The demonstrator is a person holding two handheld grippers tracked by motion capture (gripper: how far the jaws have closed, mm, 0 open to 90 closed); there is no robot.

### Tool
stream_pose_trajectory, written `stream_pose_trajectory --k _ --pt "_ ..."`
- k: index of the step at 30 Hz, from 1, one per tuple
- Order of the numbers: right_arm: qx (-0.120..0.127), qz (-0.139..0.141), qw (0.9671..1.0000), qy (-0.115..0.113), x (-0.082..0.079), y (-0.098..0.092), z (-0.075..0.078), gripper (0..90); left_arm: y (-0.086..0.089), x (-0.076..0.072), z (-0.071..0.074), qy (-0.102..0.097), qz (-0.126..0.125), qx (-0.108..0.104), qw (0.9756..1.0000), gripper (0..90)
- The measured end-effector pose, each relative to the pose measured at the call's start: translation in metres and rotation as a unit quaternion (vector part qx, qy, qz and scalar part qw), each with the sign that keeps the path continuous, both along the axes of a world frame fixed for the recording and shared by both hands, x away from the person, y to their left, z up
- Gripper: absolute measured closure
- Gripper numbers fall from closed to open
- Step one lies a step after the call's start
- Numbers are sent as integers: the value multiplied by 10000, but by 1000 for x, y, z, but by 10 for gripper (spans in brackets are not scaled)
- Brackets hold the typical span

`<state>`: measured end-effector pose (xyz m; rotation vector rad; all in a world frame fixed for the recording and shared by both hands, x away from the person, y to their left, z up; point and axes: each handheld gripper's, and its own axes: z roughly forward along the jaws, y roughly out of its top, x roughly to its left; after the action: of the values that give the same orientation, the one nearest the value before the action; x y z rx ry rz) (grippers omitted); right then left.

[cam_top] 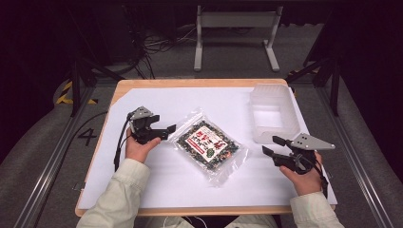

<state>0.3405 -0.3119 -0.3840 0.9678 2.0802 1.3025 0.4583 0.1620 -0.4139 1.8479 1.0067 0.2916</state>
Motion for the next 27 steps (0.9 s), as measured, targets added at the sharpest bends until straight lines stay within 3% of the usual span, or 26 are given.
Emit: stream_pose_trajectory --k 1,3,11,14,20,27 --pt "15 -4 10000 21 0 0 0 425 0 2 -3 173 3 -75 9998 141" --pt "16 -6 10000 38 -1 -1 -1 423 0 6 -9 285 47 -22 9996 143" --pt "-79 19 9999 80 0 1 -3 412 -2 8 -20 525 15 64 9986 150" --pt "-118 42 9999 97 0 3 -3 406 -4 8 -24 619 -113 300 9976 233" --pt "-145 69 9998 140 2 4 -5 397 -5 7 -27 783 -189 322 9962 298" --pt "-140 82 9998 142 2 4 -5 391 -7 9 -33 1066 -400 462 9924 388"
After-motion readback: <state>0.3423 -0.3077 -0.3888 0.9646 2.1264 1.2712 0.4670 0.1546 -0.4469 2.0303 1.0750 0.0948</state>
